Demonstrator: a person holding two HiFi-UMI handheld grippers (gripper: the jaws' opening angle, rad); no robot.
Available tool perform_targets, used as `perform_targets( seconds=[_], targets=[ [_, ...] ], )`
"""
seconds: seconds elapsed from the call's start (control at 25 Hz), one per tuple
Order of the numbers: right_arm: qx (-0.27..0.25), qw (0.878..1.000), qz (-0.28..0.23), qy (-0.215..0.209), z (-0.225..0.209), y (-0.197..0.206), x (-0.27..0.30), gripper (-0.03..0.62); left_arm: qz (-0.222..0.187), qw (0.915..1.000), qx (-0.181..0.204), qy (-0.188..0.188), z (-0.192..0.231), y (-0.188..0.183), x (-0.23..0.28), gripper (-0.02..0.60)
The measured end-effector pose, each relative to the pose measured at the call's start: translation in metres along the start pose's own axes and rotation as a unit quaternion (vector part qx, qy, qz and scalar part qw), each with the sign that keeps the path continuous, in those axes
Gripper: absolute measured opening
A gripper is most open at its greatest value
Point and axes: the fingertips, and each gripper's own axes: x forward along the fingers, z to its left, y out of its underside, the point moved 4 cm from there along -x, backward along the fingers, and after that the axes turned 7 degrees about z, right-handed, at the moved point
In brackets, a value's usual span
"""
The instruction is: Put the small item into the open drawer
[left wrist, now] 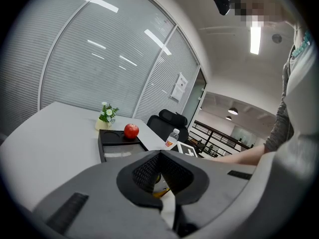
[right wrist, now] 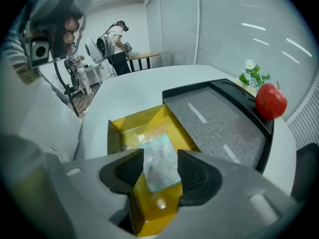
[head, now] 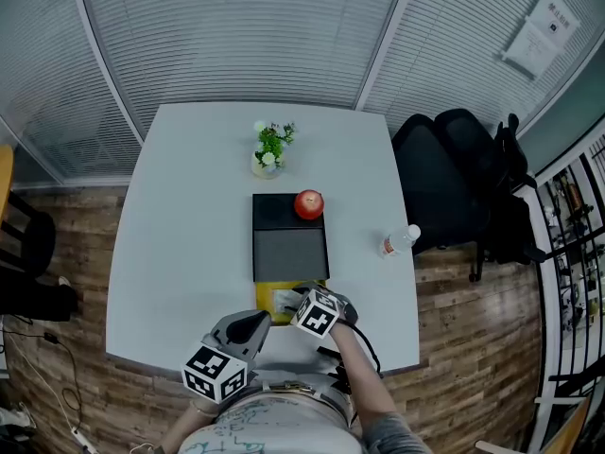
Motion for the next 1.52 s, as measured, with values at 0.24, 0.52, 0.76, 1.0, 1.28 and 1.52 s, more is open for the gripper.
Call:
perform_targets(
  seconds=[0.24,0.52,0.76,1.0,1.28,1.52],
  targets=[
    [-0.006,1.000,0.001,0.006,-0.001,0.002,-0.004,0.204,0.003,1.0000,-0.003,0.001,0.001,0.002,0.001,-0.003],
    [-0.019,1.000,-0.002,0.004,0.004,0.002,-0.010,0.204,0.007,1.0000,-0.004,0.001,-0.002,0.003,0.001,-0.003],
    [-0.023,1.000,-0.001,0.011,0.005,0.003,-0.012,0.204,0.005,1.0000,-0.005,-0.001,-0.001,0.003,0.001,-0.003],
    [-0.026,1.000,-0.004,0.012,0.008,0.002,-0.014,0.204,0.009,1.0000,0.001,0.001,-0.004,0.004,0.002,-0.003],
    [-0.030,0.999,-0.010,0.004,0.012,0.007,-0.025,0.183,0.016,0.9998,0.010,0.007,-0.011,0.005,0.003,-0.003],
    [-0.030,0.999,-0.032,0.022,0.007,0.010,-0.047,0.105,0.022,0.9997,0.012,0.008,-0.017,0.008,0.004,-0.003]
  ],
)
